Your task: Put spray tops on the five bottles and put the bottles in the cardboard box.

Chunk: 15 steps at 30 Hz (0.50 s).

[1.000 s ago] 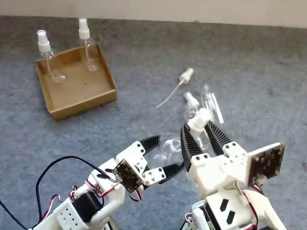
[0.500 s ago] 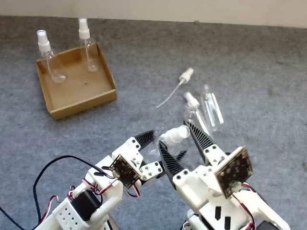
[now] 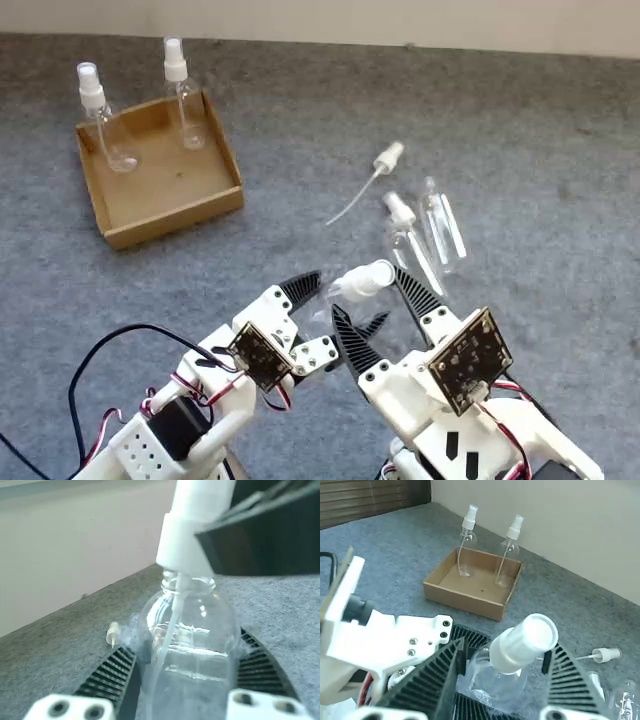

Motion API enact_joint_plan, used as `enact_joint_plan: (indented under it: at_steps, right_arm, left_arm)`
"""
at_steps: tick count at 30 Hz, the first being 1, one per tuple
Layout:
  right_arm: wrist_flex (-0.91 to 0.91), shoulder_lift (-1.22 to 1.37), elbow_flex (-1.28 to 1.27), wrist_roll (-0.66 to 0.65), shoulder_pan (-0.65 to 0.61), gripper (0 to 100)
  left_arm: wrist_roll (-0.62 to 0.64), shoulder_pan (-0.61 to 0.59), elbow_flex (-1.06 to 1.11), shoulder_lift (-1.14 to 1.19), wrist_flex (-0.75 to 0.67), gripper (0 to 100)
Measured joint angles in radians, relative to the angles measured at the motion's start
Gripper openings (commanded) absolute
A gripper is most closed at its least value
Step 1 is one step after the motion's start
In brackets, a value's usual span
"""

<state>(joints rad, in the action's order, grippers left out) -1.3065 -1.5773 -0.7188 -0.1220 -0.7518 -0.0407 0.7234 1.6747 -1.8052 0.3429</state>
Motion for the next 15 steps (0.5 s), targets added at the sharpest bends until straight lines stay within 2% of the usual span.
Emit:
enact_joint_plan:
  at_steps: [10,12,15]
  right_arm:
    - [0.0,-0.155,0.0,0.0,0.0,20.6]
    - [0.0,-0.207,0.0,0.0,0.031,16.1]
    - [0.0,-0.245,-0.031,0.0,0.157,6.0]
  left_arm:
    - [0.0,-0.199,0.0,0.0,0.0,15]
    - [0.0,-0.218,0.0,0.0,-0.023,15]
    - [0.0,-0.272,0.0,0.0,-0.072,15]
